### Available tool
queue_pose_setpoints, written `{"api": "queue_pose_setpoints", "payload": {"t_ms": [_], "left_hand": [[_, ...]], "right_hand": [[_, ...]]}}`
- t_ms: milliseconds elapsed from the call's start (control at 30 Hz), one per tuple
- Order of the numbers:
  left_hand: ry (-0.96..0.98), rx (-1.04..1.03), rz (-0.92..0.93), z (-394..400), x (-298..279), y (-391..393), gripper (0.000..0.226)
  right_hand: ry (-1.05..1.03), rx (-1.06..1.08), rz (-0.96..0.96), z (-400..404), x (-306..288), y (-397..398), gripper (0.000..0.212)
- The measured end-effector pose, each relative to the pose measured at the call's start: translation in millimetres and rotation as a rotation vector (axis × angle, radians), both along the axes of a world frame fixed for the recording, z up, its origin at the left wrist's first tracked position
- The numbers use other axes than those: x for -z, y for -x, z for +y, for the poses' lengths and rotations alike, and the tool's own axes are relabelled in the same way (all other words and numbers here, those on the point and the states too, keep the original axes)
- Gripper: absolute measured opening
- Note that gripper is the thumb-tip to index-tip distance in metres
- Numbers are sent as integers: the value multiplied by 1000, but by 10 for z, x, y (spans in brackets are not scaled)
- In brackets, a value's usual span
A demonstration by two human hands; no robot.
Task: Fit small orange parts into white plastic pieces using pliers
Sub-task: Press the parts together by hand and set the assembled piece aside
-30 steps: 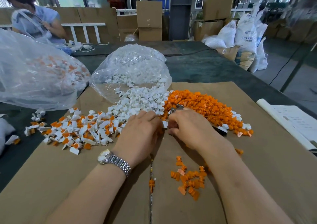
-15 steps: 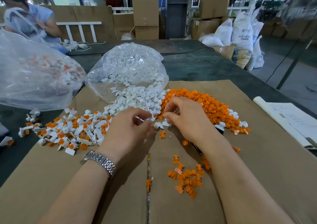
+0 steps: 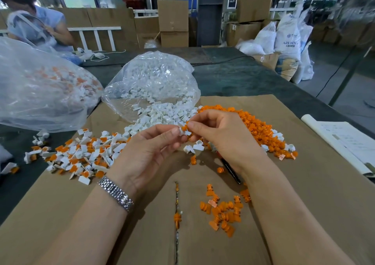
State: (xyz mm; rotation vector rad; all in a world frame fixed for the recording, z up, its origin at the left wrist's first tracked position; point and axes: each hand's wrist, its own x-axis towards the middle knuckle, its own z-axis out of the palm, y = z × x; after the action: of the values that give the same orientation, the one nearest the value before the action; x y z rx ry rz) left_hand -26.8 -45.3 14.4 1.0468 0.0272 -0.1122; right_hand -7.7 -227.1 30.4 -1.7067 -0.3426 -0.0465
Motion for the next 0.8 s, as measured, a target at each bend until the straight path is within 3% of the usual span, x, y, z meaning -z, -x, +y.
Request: {"api": "queue_pose_setpoints", "payload": {"t_ms": [367,467,567,633,800], "left_hand": [[68,47,-23,47,11,12,16],[0,121,-6,66,-10,39,16],[-50,30,-86,52,7,41,23],[-124,-41,-169,23,19,54,27],[-516,-184,-359,-16,14,85,27]], "right_hand": [[175,-46,-247,10,-39,51,4],[232,-29,-292,28,-37,63,6],[308,-7,-323,53,-29,73,5],[352,25,-342,84,-16,77,4],[389,142,-309,136,24,63,3]]}}
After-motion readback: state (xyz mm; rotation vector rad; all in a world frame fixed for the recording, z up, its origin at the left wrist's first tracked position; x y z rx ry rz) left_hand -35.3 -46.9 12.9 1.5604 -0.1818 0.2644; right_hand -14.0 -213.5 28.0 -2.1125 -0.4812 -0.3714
